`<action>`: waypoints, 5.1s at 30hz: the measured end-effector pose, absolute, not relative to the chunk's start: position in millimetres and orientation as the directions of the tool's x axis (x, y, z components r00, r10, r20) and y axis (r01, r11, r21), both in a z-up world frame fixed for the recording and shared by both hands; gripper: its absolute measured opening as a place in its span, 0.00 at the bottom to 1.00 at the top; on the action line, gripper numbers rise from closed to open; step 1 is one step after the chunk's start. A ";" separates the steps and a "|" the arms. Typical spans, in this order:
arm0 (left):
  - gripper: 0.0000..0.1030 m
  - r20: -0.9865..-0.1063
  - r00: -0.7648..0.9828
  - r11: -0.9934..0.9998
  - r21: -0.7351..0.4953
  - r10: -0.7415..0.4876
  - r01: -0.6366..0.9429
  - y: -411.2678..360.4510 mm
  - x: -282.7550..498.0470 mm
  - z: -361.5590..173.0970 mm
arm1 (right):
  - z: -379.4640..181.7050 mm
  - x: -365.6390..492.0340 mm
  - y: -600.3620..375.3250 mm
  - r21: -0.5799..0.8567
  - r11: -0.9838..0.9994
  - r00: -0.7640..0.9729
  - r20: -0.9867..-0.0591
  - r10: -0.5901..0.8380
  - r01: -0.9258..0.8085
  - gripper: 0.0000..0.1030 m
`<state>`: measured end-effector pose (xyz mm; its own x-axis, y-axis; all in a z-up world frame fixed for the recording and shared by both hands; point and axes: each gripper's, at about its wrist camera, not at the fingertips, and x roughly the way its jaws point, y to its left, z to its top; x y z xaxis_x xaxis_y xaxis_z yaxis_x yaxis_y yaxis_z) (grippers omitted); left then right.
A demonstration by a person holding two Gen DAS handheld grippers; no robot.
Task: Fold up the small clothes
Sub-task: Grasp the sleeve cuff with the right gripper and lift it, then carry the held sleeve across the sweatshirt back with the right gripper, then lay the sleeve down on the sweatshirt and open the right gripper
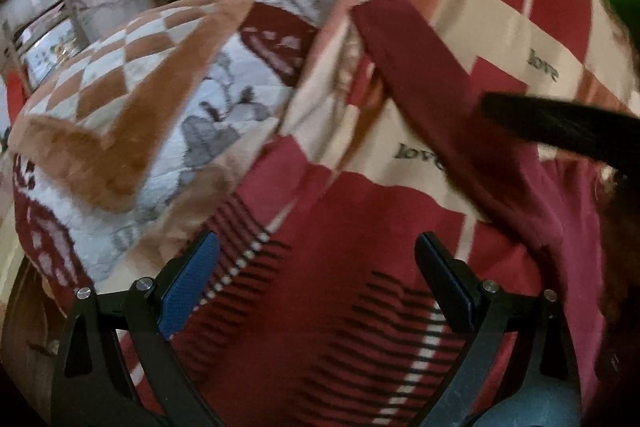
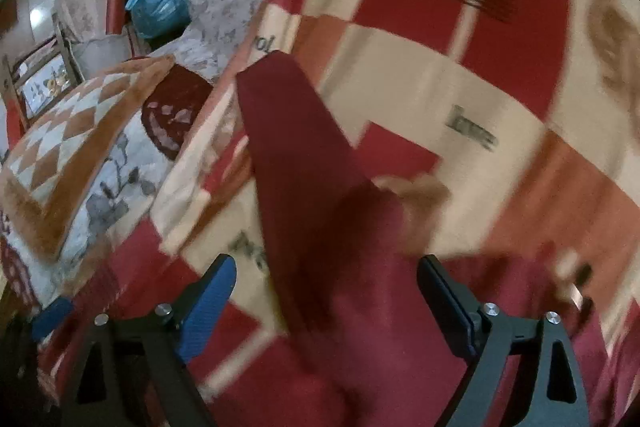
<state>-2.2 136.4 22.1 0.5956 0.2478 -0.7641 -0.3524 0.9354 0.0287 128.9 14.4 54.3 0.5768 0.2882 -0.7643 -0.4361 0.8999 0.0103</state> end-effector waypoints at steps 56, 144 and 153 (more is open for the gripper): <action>0.95 -0.761 0.637 0.897 -0.189 0.124 -0.400 191.3 -18.9 31.3 | 5.4 294.7 163.4 -0.156 0.906 0.670 -0.723 0.166 -0.394 0.51; 0.95 -0.794 0.607 1.000 0.014 0.015 -0.006 -29.6 52.5 12.9 | -7.5 22.5 -321.4 0.152 0.988 0.415 -0.899 0.137 0.004 0.44; 0.95 -0.832 0.552 0.996 0.083 0.050 0.034 -37.2 53.9 -12.8 | 47.0 10.7 -396.7 0.199 0.976 0.539 -0.833 0.123 0.085 0.45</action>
